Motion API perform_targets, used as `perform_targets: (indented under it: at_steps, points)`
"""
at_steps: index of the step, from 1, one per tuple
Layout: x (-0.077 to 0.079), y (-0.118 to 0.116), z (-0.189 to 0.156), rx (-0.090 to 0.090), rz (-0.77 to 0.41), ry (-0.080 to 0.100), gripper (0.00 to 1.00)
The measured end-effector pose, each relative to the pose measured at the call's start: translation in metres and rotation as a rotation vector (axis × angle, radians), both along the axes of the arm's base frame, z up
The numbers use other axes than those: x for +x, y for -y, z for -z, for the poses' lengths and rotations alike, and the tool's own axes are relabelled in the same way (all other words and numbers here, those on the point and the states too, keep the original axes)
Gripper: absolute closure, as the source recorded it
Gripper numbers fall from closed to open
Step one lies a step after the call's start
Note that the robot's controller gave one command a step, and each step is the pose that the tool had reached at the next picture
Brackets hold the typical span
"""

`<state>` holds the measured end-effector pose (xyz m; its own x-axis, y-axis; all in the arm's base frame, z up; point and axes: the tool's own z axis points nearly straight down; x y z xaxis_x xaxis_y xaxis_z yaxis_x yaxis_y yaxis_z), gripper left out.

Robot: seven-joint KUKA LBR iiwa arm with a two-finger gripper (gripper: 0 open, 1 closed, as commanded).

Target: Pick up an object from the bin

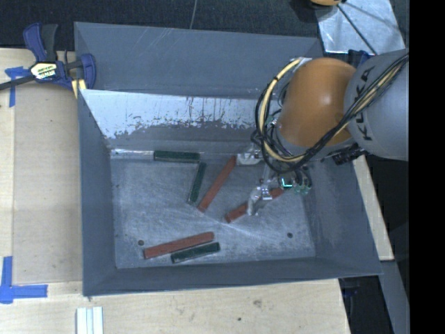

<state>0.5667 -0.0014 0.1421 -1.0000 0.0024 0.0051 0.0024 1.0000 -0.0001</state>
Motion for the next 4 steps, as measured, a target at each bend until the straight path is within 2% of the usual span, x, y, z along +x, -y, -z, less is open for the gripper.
perform_targets:
  at_steps: [1,2,3,4]
  points:
    - [0.002,0.000,-0.004,0.000,0.000,0.008,0.00]
    - [0.019,-0.032,0.057,-0.006,-0.119,0.050,1.00]
    - [0.019,-0.032,0.057,-0.005,-0.118,0.050,1.00]
    - [0.014,-0.037,0.027,-0.001,-0.127,0.013,1.00]
